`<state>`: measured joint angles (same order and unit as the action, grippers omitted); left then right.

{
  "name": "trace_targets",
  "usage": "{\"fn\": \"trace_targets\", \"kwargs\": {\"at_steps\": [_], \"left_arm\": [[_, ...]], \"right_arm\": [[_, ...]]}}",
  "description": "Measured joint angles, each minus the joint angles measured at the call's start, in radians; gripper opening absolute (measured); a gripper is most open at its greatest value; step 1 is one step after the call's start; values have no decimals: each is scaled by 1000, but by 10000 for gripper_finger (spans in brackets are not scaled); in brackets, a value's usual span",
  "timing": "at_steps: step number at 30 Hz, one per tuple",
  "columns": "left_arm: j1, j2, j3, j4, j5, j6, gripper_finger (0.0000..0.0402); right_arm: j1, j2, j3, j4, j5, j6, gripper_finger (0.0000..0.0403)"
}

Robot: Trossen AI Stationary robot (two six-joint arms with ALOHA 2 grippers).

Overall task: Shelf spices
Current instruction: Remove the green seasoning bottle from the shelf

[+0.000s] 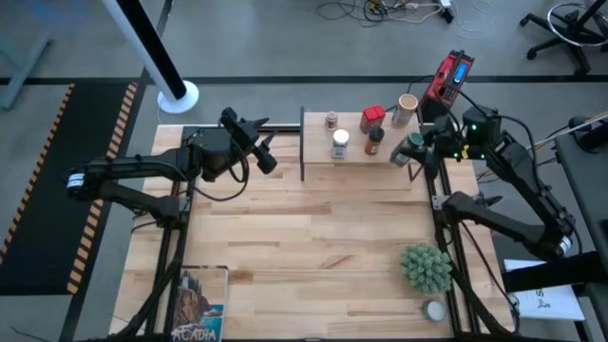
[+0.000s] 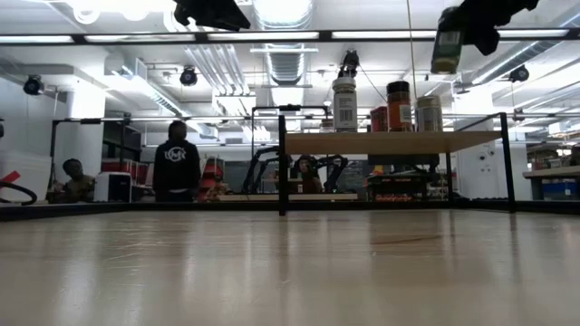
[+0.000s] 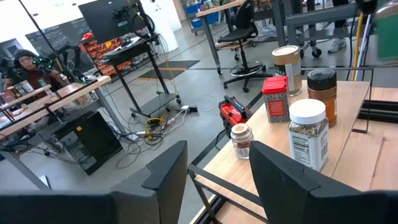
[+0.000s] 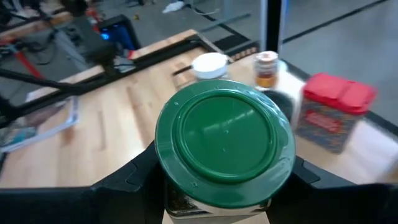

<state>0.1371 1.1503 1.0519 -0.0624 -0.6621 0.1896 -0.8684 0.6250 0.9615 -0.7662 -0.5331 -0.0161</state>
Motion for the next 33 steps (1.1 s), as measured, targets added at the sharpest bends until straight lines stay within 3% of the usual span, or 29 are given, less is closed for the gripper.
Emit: {"fn": "trace_targets", "kwargs": {"at_steps": [9, 16, 33], "left_arm": [[0, 0, 0, 0, 0, -16, 172], [0, 0, 0, -17, 0, -34, 170], [0, 0, 0, -54, 1, -65, 169]], "right_arm": [[148, -34, -71, 39, 10, 75, 178], [293, -25, -198, 182, 64, 129, 178], [730, 246, -288, 414, 366, 155, 178]]}}
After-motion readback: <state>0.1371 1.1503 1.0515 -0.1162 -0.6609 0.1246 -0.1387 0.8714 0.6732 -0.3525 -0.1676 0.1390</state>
